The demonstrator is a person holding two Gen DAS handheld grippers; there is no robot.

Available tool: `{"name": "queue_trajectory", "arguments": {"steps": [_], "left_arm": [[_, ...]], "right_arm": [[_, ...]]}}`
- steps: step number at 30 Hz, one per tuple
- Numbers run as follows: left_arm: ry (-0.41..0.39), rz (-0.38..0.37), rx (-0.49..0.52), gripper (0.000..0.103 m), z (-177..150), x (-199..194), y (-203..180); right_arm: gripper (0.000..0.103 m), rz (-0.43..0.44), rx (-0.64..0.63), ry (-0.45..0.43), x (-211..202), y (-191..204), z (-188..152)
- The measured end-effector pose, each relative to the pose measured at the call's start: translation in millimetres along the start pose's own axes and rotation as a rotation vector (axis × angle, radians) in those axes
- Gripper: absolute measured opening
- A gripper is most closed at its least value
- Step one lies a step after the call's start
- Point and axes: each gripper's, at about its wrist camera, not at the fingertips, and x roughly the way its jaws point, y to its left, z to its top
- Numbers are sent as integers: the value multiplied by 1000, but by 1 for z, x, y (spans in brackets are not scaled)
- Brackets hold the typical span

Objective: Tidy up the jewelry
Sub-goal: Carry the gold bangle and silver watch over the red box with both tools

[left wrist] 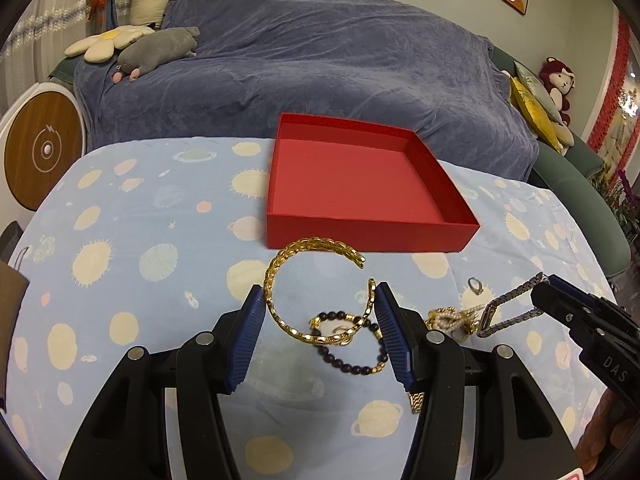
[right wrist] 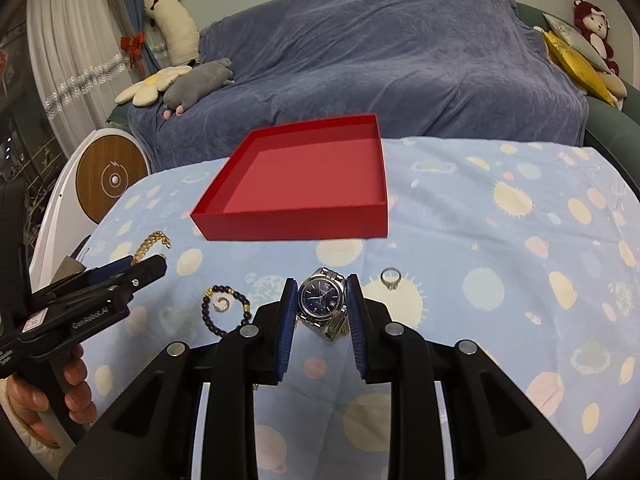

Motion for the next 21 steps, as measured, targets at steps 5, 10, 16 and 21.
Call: {"name": "queue_trajectory", "arguments": {"steps": [5, 10, 16, 21], "left_arm": [[-31, -31, 37, 54, 45, 5, -15], [-56, -10, 81, 54, 100, 38, -28], [-24, 3, 69, 54, 151, 112, -28], [59, -3, 28, 54, 176, 175, -14]], "right_arm": [[24, 35, -31, -26, 5, -4, 51], [24, 53, -47, -63, 35, -9, 115], [24, 59, -48, -41, 112, -13, 167], [24, 46, -35, 48, 185, -23, 183]]}}
